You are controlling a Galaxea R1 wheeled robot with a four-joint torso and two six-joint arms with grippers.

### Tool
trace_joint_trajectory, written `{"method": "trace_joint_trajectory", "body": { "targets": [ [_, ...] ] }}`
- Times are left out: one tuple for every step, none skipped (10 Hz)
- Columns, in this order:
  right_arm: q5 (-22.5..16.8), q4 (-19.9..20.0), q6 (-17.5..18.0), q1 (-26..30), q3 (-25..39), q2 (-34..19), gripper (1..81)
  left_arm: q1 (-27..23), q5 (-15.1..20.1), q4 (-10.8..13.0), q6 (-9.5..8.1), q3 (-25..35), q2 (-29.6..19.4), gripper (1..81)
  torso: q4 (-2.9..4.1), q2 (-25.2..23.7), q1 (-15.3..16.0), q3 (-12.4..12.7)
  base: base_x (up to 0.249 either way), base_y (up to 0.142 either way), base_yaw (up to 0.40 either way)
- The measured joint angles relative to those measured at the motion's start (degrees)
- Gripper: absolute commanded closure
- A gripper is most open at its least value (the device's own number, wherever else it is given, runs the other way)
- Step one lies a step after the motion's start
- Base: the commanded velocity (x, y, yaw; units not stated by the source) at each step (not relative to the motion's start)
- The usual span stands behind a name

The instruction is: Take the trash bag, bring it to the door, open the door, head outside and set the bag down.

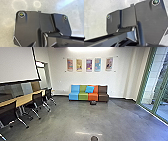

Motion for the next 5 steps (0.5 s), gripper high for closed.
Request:
{"method": "trace_joint_trajectory", "body": {
  "targets": [
    [-0.34,0.0,0.04,-0.49,0.06,0.05,1.0,0.11,-0.05,0.0,0.0,0.0,0.02,1.0,0.0,0.0,0.02,0.0,0.177,0.0,0.0],
    [-0.41,0.01,0.09,-0.82,0.06,-0.02,1.0,0.72,0.2,0.0,0.0,0.0,0.05,1.0,0.0,0.0,0.02,-0.02,0.177,0.0,0.0],
    [-0.41,0.0,0.06,-0.79,0.06,-0.15,1.0,0.83,0.3,0.0,0.0,0.0,0.07,1.0,0.0,0.0,0.02,-0.02,0.177,0.0,0.0],
    [-0.34,0.0,0.04,-0.63,0.05,-0.35,1.0,0.72,0.11,0.0,0.0,0.0,0.07,1.0,0.0,0.0,0.02,-0.11,0.179,0.0,0.0],
    [-0.39,0.0,0.04,-0.66,0.06,-0.61,1.0,0.63,0.09,0.0,0.0,0.0,0.11,1.0,0.0,0.0,0.0,-0.72,0.182,0.0,0.0]
  ]
}}
